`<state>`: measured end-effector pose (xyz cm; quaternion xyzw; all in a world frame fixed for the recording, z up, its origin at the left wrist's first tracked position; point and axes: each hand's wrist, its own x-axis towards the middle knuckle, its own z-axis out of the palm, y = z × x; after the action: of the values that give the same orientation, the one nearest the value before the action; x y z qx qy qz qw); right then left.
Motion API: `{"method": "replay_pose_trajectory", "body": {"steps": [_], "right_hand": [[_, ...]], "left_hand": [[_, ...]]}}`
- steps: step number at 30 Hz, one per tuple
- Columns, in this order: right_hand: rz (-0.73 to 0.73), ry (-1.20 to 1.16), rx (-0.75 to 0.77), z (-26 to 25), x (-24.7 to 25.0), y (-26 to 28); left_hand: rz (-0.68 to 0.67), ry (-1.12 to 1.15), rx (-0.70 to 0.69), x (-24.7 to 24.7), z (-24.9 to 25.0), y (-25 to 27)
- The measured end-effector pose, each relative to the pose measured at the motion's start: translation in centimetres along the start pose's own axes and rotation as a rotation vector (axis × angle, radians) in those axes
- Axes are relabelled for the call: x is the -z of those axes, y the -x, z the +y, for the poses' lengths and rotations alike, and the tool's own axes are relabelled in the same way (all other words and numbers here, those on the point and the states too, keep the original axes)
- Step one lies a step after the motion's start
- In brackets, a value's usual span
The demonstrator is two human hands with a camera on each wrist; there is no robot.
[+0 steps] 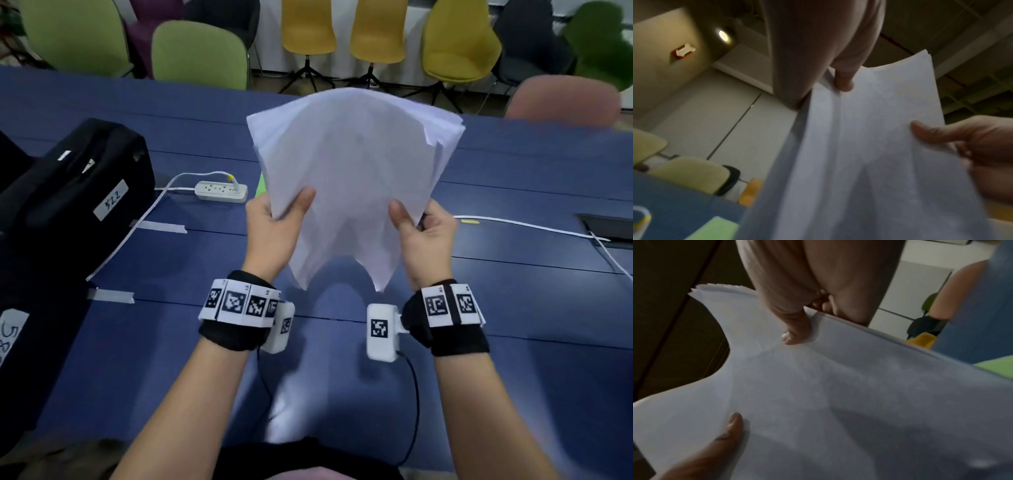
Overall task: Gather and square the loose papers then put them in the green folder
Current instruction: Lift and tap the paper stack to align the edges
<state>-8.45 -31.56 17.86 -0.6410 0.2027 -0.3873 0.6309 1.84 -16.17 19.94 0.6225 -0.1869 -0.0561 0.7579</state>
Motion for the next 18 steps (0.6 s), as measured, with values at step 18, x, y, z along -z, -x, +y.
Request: {"method": "replay_pose_trajectory", "body": {"steps": [18], "right_hand": [[0.067, 0.0, -0.255, 3.1, -0.2, 0.9]], "left_hand": [[0.112, -0.018, 0.435, 0.9, -4.8, 0.0]]}}
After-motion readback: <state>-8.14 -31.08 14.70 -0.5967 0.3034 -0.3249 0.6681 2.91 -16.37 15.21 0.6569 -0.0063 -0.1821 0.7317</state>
